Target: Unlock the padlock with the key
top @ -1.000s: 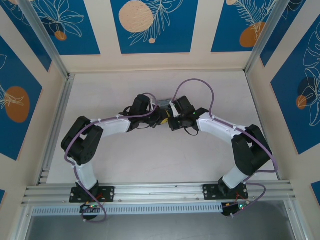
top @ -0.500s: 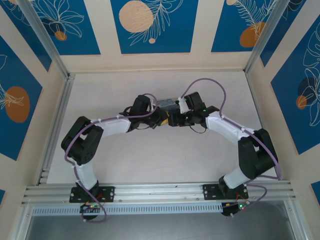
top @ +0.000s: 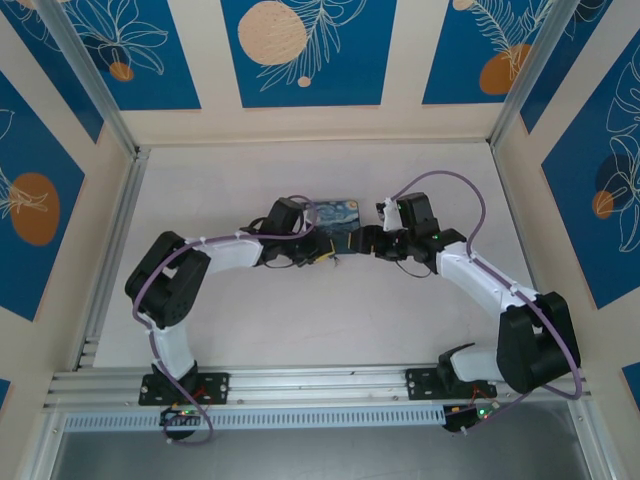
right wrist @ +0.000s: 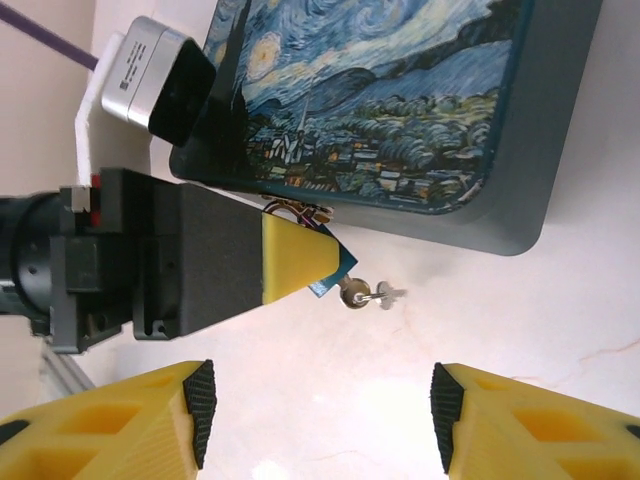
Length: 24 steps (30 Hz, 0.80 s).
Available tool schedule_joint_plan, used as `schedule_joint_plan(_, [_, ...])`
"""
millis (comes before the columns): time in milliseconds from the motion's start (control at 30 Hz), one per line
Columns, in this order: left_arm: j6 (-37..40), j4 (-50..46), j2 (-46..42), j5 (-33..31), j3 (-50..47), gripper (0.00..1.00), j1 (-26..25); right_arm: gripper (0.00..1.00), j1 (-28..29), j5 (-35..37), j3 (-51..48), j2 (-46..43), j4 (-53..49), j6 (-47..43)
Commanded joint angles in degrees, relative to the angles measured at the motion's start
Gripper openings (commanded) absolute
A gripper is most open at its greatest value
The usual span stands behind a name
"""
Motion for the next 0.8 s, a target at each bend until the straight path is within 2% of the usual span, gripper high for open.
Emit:
schedule_joint_plan(0, [2.2,-0.9,0.2,-0.3,-1.6,0.24,-0.3,0.61,0.7,-3.4,-3.3,-0.3,5.4,8.3])
schedule_joint_plan(267, [2.8,-1.4,-1.5,-0.9,-2.6,0.39,-0.3,0.64,3.1,-2.8,-7.7,3.5,14.7,17.1])
schedule_joint_plan(567, [6.1,-6.9,-9.5,-4.3,-3.7,0.70,-0.1,0.65,4.6,-0.7,-3.3,10.5,16.4,18.2])
schedule_joint_plan(767, [7.9,-11.2,-13.7,-6.8,-2.7,0.88,0.9,0.65,4.1,0.1,4.7,17.0,14.1,15.3])
